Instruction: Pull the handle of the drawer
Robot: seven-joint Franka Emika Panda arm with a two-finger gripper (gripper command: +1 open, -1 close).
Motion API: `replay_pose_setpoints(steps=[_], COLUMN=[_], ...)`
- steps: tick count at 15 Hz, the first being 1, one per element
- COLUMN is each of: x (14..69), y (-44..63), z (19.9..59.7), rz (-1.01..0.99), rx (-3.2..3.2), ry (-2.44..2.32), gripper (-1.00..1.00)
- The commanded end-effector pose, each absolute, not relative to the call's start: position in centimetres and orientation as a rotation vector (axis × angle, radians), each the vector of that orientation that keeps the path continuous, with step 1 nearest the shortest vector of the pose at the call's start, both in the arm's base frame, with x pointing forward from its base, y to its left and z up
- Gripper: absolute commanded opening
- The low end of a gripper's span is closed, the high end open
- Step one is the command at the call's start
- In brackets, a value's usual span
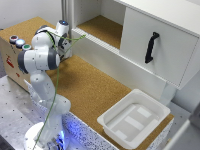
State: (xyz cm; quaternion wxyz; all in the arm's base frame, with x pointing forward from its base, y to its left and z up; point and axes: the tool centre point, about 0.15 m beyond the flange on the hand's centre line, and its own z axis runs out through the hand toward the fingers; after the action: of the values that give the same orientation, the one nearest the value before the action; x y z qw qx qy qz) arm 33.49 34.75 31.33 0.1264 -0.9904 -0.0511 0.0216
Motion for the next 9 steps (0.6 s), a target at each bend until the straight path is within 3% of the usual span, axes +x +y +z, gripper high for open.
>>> replay_pose_setpoints(steps=[1,9], x=[33.6,34.8], y=[34.6,34.4], z=[28.8,30.3], rz=[0.024,-0.051], rx=[-2.788,-2.736], ry=[-0.157,-0.161], gripper=[-1.00,-1.00])
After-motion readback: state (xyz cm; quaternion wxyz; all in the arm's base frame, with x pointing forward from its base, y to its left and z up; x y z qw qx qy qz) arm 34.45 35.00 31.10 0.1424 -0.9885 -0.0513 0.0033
